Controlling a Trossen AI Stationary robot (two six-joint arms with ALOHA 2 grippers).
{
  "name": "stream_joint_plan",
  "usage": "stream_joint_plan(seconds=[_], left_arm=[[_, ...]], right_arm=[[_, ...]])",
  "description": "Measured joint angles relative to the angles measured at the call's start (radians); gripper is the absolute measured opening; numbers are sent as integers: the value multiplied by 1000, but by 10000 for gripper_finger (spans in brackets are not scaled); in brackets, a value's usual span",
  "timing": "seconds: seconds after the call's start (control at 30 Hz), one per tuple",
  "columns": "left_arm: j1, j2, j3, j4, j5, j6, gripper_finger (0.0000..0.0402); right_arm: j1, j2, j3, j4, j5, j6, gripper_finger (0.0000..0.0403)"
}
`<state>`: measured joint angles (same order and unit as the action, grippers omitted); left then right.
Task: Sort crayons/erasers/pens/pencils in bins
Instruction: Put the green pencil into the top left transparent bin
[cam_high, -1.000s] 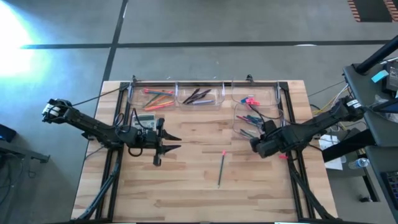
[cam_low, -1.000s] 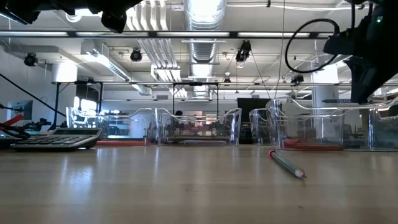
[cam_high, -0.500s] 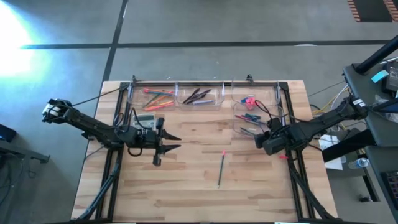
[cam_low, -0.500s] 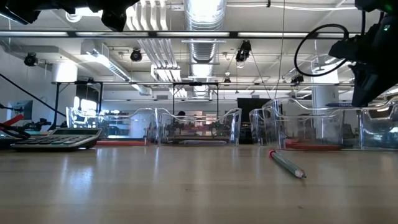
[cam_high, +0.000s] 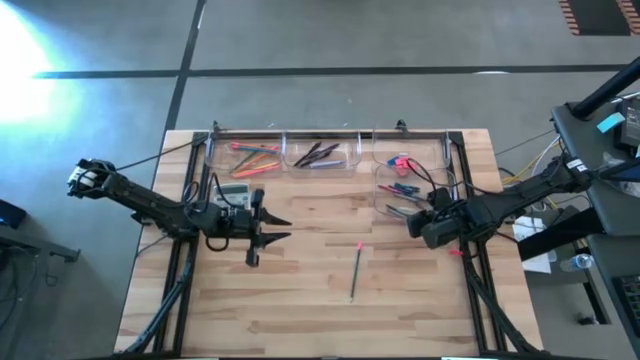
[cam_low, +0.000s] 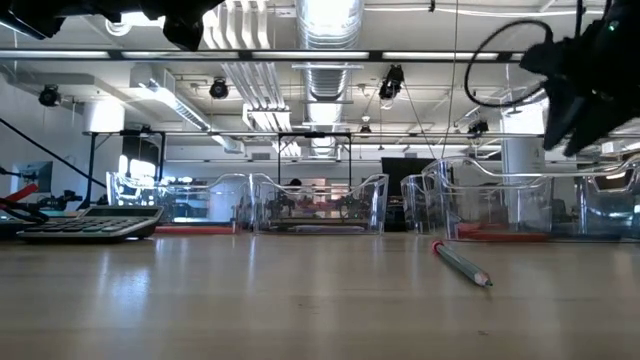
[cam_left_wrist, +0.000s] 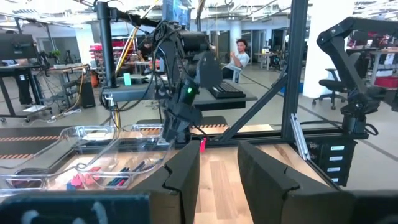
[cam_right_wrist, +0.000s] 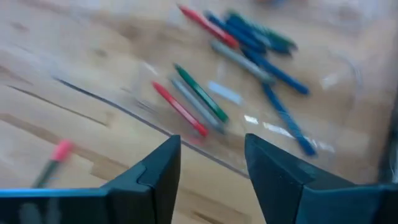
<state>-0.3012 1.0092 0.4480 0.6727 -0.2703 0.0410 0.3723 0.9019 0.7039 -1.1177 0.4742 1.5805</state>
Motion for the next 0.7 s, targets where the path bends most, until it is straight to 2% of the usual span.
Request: stream_joint_plan(seconds=[0.13, 0.27, 0.4, 0.7], left_arm=[[0, 0, 0, 0, 0, 0, 95], [0, 0, 0, 1, 0, 1, 95], [1, 0, 0, 4, 0, 1, 95], [0, 0, -1, 5, 0, -1, 95]], right_arm=[[5, 29, 86, 27, 110, -81, 172], [16, 102, 163, 155, 206, -227, 165], [16, 228, 256, 241, 207, -346, 159], [77, 543, 525, 242, 199, -457, 160]])
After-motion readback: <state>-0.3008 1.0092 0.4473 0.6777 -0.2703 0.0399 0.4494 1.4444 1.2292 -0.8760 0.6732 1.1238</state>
